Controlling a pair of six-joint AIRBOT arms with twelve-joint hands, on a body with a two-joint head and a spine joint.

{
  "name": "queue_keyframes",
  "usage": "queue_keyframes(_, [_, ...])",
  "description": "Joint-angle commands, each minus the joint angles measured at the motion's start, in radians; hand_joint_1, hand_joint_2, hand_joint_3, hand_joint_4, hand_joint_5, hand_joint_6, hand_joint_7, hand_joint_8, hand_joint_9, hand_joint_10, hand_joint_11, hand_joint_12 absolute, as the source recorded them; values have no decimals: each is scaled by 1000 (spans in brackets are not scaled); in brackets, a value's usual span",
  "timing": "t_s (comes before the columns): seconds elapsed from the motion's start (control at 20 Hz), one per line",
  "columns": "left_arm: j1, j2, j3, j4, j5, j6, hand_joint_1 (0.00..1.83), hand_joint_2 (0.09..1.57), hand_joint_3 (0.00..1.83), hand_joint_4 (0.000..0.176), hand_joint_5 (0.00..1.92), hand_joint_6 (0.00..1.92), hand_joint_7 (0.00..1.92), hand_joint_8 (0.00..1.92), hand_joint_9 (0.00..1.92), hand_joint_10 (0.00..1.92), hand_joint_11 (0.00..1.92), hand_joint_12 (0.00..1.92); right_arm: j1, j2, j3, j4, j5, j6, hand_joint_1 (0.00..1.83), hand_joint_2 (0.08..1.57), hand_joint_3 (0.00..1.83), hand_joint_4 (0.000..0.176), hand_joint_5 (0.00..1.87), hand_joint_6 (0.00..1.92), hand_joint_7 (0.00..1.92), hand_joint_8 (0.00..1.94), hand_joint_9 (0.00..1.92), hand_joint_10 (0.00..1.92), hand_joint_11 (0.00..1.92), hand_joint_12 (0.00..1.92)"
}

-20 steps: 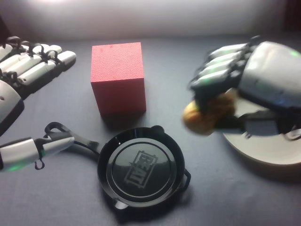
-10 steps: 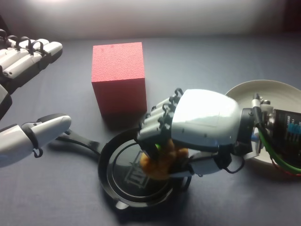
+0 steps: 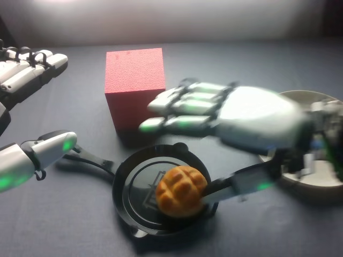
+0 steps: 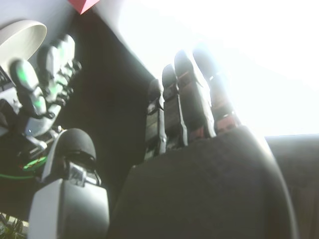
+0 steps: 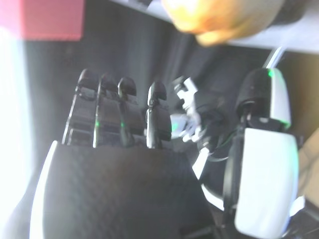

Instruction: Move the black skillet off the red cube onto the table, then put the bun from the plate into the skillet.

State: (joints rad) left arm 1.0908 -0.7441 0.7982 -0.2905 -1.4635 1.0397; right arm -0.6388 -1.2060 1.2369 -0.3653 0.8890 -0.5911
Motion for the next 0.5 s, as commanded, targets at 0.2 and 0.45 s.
queue_keyframes(0.2, [0, -1, -4, -1, -173, 0, 145, 1252, 0, 0, 184, 1, 289, 1, 311, 1, 0, 971, -115, 138, -63, 247, 398, -44, 379, 1083, 2, 127, 74, 7, 119, 8, 94, 8, 52, 41])
queue_keyframes(0.45, [-2, -2, -8, 22, -218, -4, 117, 1278, 6, 0, 147, 1, 382, 5, 468, 25, 15, 1076, -248, 241, -147, 378, 730, -107, 688, 1169, 2, 0, 369, 6, 412, 11, 445, 15, 319, 150])
